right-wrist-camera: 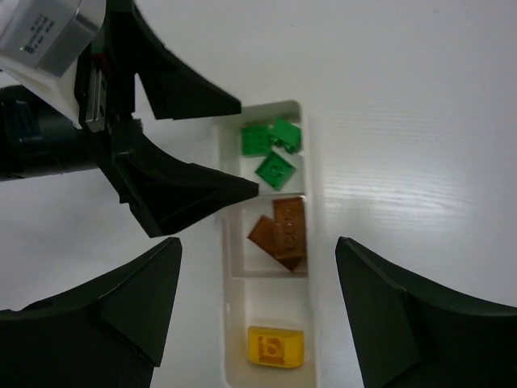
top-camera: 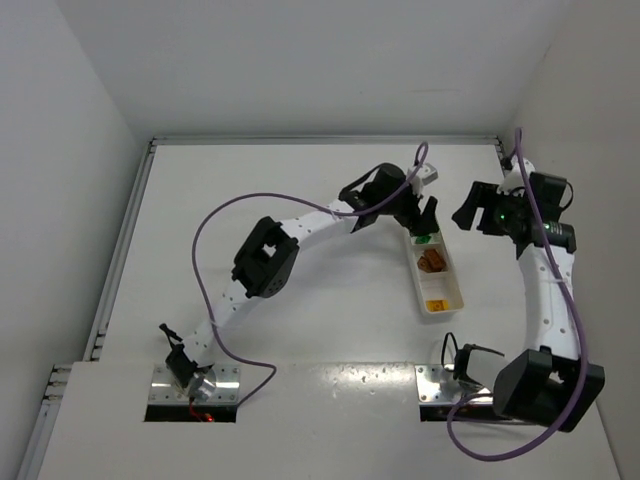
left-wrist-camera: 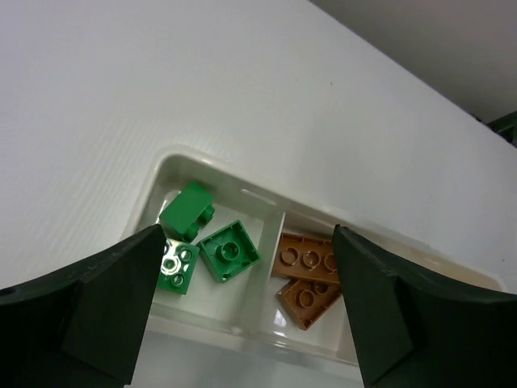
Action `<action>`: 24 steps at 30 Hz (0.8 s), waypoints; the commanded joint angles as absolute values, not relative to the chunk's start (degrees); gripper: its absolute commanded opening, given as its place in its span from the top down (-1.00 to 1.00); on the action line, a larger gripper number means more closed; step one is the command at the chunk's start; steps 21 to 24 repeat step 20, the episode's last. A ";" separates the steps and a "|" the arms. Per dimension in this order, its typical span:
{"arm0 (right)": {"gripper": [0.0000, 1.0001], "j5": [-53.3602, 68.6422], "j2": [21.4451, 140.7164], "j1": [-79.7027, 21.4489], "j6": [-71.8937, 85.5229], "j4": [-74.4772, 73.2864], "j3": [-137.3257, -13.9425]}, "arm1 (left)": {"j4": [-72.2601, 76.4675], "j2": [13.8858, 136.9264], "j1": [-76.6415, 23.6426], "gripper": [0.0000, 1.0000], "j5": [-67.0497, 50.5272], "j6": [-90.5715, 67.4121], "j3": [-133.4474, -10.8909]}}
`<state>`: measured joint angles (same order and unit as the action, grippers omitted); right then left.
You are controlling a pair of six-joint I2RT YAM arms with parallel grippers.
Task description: Sort the legos into containers by color
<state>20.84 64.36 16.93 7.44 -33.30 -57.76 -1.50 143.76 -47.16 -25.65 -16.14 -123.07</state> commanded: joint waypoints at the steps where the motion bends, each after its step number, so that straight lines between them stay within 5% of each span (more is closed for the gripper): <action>1: -0.55 29.87 67.05 13.02 7.90 -26.74 -60.91 | 0.63 132.03 -45.27 -0.84 -23.29 -17.49 -124.90; 7: -0.64 28.31 77.14 -3.12 8.53 -19.44 -66.34 | -7.46 113.23 -35.26 -0.98 -20.66 -13.28 -105.50; 15: -0.69 27.50 99.73 -11.24 15.56 -14.68 -80.74 | -11.69 92.67 -14.44 -0.98 -16.81 -11.78 -73.44; 24: -0.71 26.89 108.71 -13.62 16.08 -14.16 -86.57 | -11.08 87.64 -10.03 -0.98 -13.36 -10.64 -63.12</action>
